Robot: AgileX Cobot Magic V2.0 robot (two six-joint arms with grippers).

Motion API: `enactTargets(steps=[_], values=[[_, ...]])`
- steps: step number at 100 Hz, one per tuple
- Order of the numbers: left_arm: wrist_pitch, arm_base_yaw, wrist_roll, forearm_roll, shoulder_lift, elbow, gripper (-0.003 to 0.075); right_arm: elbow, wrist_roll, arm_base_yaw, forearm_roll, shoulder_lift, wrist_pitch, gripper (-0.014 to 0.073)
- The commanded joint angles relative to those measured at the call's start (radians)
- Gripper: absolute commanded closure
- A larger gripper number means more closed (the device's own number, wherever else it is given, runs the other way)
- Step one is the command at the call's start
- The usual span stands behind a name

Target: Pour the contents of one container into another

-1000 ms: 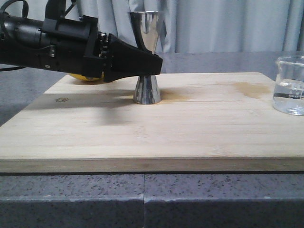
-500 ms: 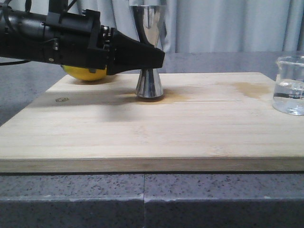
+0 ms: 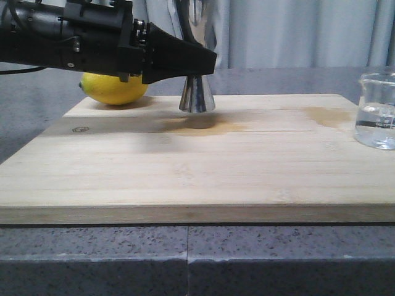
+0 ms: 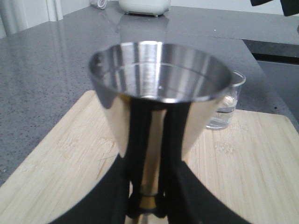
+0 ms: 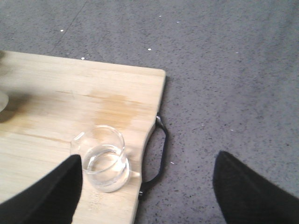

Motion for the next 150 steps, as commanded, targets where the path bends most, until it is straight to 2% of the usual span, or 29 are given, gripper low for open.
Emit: enactTargets(steps=[1, 87, 96, 107, 117, 150], values=[[0.117, -0.010, -0.035, -0.082, -0.044, -0.045, 0.0722, -0.034, -0.030, -0.004, 0.040, 0.018, -0.068, 0.0072], [0.109, -0.010, -0.060, -0.082, -0.044, -0.067, 0.0722, -0.049, -0.054, -0.002, 0.090, 0.019, 0.068, 0.0072], [0.109, -0.010, -0.060, -0.082, -0.044, -0.067, 0.0722, -0.049, -0.061, -0.002, 0.106, 0.019, 0.058, 0.0072], [0.109, -0.010, -0.060, -0.082, -0.044, -0.067, 0.0722, -0.047, -0.048, 0.005, 0.102, 0.001, -0.029, 0.0071], [0.109, -0.010, -0.060, -0.080, -0.044, -0.067, 0.0722, -0.040, 0.025, 0.054, 0.032, -0.014, -0.099, 0.0071], [0.107, -0.010, -0.060, -0.080, -0.044, -0.067, 0.0722, 0.019, 0.499, 0.375, -0.429, -0.030, -0.349, 0.0069]])
